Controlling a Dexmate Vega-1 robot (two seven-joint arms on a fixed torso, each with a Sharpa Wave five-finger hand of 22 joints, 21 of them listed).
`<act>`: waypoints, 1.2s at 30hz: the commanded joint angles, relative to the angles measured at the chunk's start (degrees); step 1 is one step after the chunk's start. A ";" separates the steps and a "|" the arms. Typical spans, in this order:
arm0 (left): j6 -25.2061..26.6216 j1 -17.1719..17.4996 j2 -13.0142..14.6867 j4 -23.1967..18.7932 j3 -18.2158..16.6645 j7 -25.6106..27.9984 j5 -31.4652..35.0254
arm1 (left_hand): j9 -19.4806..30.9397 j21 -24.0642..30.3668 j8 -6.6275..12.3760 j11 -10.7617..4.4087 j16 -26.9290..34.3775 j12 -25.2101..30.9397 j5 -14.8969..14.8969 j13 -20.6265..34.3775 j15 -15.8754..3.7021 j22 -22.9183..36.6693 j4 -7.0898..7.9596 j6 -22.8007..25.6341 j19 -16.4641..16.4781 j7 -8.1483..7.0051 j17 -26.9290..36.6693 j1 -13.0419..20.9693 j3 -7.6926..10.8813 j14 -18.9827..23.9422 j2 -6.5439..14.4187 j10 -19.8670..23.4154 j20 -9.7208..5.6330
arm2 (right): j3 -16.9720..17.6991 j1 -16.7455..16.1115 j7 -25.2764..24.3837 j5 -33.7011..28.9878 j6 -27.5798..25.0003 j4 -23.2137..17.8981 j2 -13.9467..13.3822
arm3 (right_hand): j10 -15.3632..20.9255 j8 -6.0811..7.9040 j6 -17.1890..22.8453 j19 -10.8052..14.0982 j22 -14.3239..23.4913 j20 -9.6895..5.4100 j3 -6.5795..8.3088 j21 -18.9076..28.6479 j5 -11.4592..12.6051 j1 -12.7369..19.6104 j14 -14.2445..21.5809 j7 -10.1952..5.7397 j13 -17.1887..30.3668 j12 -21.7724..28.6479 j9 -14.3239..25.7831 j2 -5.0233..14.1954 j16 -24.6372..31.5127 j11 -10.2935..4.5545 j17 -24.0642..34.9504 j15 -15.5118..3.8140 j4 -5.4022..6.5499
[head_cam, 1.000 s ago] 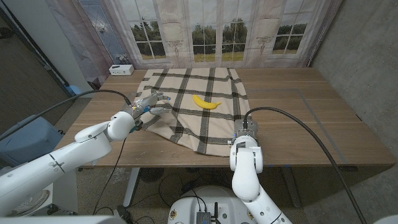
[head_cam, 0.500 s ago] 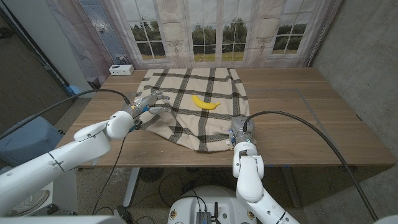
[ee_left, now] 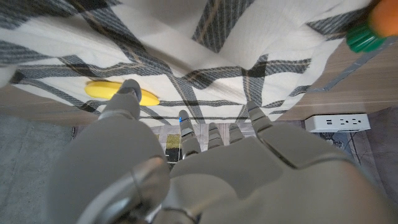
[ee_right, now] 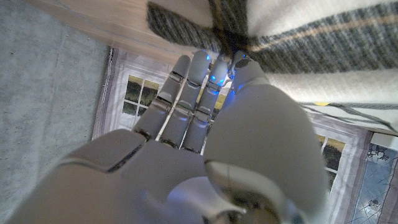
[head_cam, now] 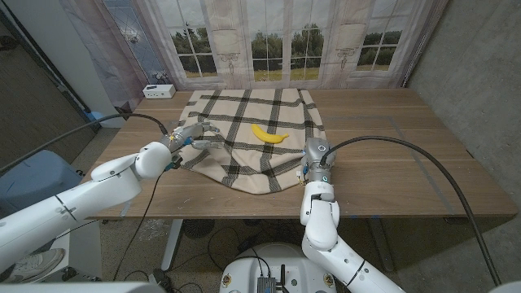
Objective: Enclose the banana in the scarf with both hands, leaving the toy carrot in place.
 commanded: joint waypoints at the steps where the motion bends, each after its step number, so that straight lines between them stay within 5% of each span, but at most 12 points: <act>1: 7.16 -5.96 4.21 -5.33 4.67 -10.62 1.61 | 0.24 -0.43 -0.83 1.31 -0.09 -0.79 1.99 0.35 1.76 0.16 -0.32 -2.94 -1.18 0.13 0.17 0.91 -1.96 -5.43 -2.94 -2.63 1.08 | -3.29 5.76 -21.22 12.72 -9.65 4.79 0.27 | 0.50 -0.15 1.67 -0.11 0.27 0.41 0.21 0.42 -0.14 0.46 0.92 1.48 0.42 0.57 0.10 -0.22 0.46 0.35 0.46 -5.92 -0.31; 22: 17.01 -15.52 0.85 -5.98 16.98 -24.07 15.44 | 0.36 -0.72 -0.88 2.43 -0.30 -1.08 5.60 0.41 4.68 0.25 -0.14 -8.18 -4.67 -1.37 0.24 4.19 -4.13 -8.75 -2.98 -7.58 1.90 | -7.67 13.43 -31.77 24.40 -14.84 7.87 -1.82 | 1.29 -0.68 2.42 -0.86 0.42 0.62 0.54 1.01 -0.54 0.45 1.83 1.80 1.23 1.22 -0.10 -0.60 0.25 0.21 1.97 -5.91 -0.78; 29: 24.01 -18.70 -1.17 -6.70 23.58 -29.54 28.64 | 0.45 -0.33 0.59 1.55 0.10 -0.53 6.09 0.39 4.15 0.21 -0.01 -5.41 -4.82 -2.04 0.21 7.03 -3.58 -9.09 -0.62 -7.72 1.31 | -8.42 14.76 -34.54 27.43 -15.81 8.23 -2.21 | 1.38 -0.75 2.65 -1.04 0.44 0.63 0.69 1.18 -0.60 0.45 1.87 1.80 1.46 1.34 -0.05 -0.68 0.01 0.25 2.27 -5.91 -0.88; 36: 28.44 -20.35 -5.33 -2.03 29.66 -33.48 44.01 | 0.55 0.41 2.34 0.35 0.53 0.30 5.26 0.28 2.99 0.07 -0.05 0.19 -3.21 -2.60 0.13 10.23 -2.79 -8.06 2.02 -5.87 0.23 | -9.29 15.59 -35.93 29.86 -16.35 7.35 -3.31 | 1.33 -0.85 2.68 -1.14 0.47 0.60 0.80 1.37 -0.68 0.37 2.03 1.81 1.67 1.40 0.07 -0.74 -0.12 0.21 2.65 -5.90 -0.92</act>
